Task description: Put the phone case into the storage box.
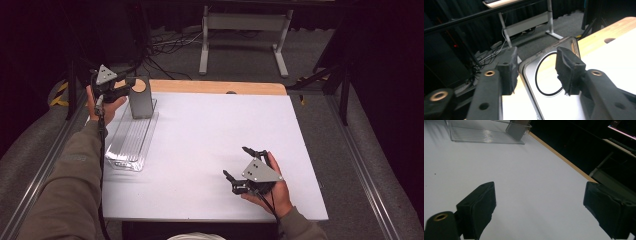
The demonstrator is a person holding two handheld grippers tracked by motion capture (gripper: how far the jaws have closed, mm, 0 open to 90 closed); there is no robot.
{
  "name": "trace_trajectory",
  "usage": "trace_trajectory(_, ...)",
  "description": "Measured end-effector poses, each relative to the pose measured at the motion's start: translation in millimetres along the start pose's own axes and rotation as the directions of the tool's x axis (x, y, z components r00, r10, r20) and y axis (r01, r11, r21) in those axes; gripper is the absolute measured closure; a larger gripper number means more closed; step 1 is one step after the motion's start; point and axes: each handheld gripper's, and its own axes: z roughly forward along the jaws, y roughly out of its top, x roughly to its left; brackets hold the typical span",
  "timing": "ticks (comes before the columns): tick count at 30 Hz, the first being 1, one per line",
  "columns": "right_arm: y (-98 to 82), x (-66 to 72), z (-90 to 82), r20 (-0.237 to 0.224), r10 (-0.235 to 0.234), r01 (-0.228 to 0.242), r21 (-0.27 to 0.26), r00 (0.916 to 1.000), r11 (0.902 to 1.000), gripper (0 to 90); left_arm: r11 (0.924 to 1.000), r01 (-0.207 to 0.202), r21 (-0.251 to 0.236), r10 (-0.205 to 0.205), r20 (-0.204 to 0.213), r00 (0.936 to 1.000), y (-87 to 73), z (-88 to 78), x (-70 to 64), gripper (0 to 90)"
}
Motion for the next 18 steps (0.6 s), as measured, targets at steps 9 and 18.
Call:
trace_trajectory(9,-0.1,0.9,-0.3,-0.004,-0.003,0.003,0.001,1.0,1.0,11.6,0.9998,-0.019,-0.01,0.018,-0.039,0.9991,5.2,-1.8,-2.1,39.5)
trace_trajectory(18,-0.3,-0.2,-2.8,0.008,-0.002,0.002,-0.01,1.0,0.9999,11.8,0.9998,-0.013,-0.016,0.013,-0.036,0.9993,9.6,-7.1,-7.8,24.1)
